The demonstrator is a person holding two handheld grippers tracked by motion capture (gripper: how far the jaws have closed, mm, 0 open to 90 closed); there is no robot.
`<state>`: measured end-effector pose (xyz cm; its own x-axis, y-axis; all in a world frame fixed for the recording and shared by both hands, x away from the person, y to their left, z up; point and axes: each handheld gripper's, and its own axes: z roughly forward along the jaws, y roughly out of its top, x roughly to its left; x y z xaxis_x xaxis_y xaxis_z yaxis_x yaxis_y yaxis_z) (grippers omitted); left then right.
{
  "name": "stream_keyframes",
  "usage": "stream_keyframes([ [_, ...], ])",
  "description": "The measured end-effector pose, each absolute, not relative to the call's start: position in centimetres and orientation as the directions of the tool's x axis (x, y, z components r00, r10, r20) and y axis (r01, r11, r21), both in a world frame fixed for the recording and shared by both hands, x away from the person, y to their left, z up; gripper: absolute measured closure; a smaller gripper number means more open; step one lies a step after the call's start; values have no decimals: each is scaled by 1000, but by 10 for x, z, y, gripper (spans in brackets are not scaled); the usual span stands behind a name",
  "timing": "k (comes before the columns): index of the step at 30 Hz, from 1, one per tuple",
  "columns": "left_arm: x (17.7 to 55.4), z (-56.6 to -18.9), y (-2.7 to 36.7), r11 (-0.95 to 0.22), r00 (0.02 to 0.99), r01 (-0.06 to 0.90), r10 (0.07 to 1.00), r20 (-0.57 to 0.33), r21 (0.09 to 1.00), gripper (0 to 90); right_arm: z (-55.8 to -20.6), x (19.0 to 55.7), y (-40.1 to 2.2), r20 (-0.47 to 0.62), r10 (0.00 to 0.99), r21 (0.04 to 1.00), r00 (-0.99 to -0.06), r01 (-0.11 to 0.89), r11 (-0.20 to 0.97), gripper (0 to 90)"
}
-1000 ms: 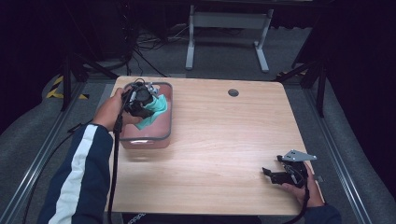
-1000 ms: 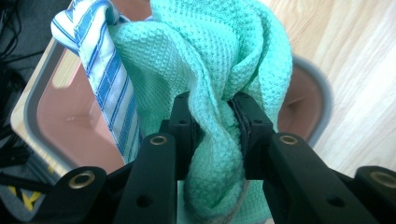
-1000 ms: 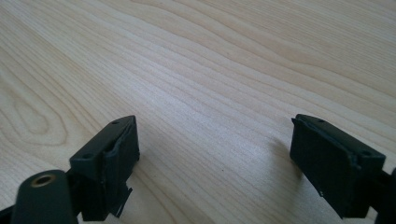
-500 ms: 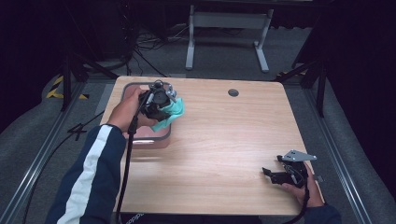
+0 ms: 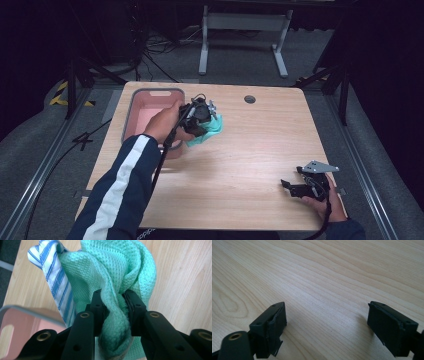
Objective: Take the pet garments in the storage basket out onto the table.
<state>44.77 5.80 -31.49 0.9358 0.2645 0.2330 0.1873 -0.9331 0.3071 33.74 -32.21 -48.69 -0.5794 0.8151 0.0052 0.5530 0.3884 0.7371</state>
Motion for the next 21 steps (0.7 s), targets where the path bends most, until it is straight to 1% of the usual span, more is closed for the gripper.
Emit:
stream_keyframes([
  [9,446,-330,24,-944,955,140,208,211,297,720,-487,337,-322,6,815,737,-579,554,388,162],
  [16,447,-342,11,-956,966,121,175,188,266,720,-487,337,-322,7,815,737,-579,554,387,162],
  [19,445,-349,6,-954,966,123,178,188,272,719,-487,337,-322,5,814,737,-580,553,390,162],
  [21,446,-352,1,-962,971,109,157,181,249,718,-487,337,-322,6,815,737,-579,554,387,162],
])
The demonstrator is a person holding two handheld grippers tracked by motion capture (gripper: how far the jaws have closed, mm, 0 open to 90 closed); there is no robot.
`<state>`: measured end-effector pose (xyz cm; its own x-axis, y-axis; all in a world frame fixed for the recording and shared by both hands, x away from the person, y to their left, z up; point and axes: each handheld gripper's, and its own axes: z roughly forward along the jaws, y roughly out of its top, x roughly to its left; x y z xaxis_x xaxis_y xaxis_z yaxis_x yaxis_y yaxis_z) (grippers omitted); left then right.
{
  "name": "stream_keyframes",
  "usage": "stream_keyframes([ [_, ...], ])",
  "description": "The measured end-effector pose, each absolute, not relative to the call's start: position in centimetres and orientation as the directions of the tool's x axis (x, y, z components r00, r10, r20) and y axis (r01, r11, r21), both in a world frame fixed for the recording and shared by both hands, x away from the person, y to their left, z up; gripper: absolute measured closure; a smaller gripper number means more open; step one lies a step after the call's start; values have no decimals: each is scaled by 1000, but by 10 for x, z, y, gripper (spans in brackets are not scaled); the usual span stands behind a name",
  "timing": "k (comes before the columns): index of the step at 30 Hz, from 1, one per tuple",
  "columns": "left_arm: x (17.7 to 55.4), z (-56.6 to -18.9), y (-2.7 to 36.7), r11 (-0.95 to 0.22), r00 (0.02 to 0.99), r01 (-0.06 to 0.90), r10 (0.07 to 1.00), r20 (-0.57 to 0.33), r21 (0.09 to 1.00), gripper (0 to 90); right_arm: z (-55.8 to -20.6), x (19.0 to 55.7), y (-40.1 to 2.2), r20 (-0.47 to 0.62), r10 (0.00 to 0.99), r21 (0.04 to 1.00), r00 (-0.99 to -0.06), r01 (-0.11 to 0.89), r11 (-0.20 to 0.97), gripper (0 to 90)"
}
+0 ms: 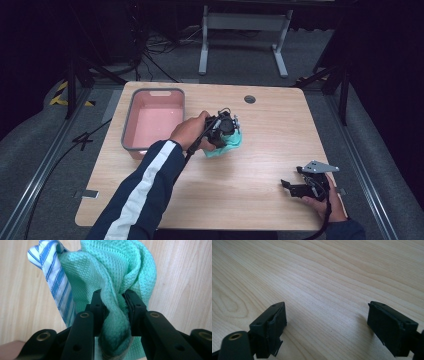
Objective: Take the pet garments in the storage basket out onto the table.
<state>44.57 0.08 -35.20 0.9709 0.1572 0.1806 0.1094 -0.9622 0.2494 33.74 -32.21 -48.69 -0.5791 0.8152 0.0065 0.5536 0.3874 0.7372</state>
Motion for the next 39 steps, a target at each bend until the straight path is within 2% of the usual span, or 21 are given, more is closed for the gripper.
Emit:
stream_keyframes([
  [9,450,-385,-23,-970,979,101,137,154,221,710,-487,337,-322,3,813,738,-582,550,391,163],
  [22,451,-409,-36,-981,986,71,96,135,182,674,-487,337,-322,4,813,737,-583,551,392,164],
  [24,451,-411,-37,-979,987,69,95,128,191,637,-487,337,-322,4,813,738,-582,550,391,164],
  [27,449,-412,-40,-980,988,73,96,120,185,513,-487,337,-322,4,813,738,-582,550,391,164],
  [36,448,-405,-34,-969,982,92,126,140,229,379,-487,337,-322,4,813,737,-583,551,392,164],
  [39,447,-402,-33,-971,982,100,131,136,216,328,-487,337,-322,4,813,737,-583,551,391,164],
])
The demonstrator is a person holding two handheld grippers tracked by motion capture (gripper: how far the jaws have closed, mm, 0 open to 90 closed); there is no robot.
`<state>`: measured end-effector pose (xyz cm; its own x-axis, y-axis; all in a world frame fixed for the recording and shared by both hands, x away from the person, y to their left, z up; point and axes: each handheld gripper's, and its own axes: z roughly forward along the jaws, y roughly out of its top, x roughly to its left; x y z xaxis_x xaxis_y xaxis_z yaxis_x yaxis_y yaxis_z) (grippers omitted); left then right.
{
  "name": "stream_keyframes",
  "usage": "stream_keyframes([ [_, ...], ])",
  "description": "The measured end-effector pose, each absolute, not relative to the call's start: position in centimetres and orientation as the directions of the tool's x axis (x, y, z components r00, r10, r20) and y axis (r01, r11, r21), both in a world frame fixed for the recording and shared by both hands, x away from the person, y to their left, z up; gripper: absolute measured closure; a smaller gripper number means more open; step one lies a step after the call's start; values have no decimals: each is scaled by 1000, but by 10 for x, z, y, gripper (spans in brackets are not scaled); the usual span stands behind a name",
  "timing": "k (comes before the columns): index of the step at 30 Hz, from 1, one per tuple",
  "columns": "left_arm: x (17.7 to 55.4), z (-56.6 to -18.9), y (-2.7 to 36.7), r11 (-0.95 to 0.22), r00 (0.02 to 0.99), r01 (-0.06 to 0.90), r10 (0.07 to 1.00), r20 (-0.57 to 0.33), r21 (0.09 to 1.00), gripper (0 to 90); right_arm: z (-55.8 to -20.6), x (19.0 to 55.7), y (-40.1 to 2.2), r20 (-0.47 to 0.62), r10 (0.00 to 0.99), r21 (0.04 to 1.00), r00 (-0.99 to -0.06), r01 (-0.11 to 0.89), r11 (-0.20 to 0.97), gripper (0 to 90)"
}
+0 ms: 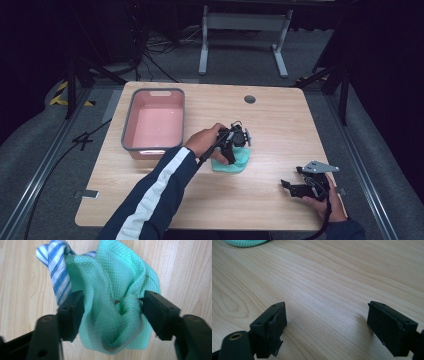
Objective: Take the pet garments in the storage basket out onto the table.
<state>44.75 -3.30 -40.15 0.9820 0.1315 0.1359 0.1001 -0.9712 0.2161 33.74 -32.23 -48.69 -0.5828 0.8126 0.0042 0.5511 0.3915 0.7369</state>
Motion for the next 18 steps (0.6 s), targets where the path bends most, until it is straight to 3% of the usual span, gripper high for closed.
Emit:
stream_keyframes([
  [3,447,-401,-32,-962,977,118,156,142,246,282,-487,337,-322,4,813,738,-582,551,391,164],
  [18,445,-393,-25,-954,969,128,178,168,273,242,-487,337,-322,4,813,737,-583,551,392,164],
])
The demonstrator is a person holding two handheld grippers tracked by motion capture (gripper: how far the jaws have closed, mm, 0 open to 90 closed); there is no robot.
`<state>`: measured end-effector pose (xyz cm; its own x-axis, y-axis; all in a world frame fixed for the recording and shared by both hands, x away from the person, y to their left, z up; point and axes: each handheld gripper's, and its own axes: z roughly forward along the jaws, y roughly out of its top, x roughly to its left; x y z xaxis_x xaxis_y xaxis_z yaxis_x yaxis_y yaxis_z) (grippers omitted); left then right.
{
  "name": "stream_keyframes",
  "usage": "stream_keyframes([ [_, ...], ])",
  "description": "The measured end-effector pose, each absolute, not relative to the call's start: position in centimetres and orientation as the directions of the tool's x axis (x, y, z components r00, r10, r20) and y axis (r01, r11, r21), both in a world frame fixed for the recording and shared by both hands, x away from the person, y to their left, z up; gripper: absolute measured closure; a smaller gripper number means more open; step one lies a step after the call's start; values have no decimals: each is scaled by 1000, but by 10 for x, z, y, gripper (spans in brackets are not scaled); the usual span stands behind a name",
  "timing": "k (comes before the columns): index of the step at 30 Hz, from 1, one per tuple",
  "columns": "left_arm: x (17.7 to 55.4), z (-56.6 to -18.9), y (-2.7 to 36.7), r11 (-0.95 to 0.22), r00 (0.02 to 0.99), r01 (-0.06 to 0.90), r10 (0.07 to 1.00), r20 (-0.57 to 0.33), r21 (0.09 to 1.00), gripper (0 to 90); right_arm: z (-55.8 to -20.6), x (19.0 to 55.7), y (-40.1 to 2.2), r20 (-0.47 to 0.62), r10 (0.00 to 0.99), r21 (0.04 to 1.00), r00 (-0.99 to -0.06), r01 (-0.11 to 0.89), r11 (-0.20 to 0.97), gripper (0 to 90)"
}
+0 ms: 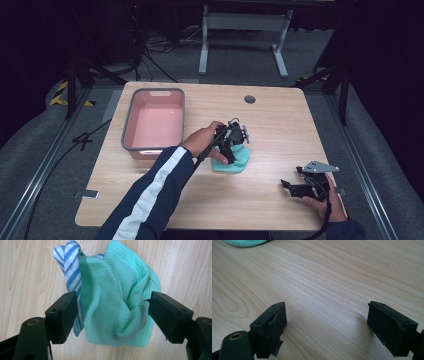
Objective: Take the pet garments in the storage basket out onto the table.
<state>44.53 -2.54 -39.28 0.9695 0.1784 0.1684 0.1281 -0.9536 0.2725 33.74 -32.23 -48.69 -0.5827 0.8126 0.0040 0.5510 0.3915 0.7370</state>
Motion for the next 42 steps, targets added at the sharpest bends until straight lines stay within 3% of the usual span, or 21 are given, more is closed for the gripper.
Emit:
stream_keyframes([
  [7,442,-381,-15,-948,969,97,159,187,304,194,-487,337,-322,4,813,738,-582,551,391,164],
  [17,434,-368,0,-939,950,89,180,254,332,202,-487,337,-322,7,814,738,-581,553,388,164],
  [42,393,-353,56,-911,937,62,194,290,408,213,-487,337,-322,5,813,737,-583,551,391,163],
])
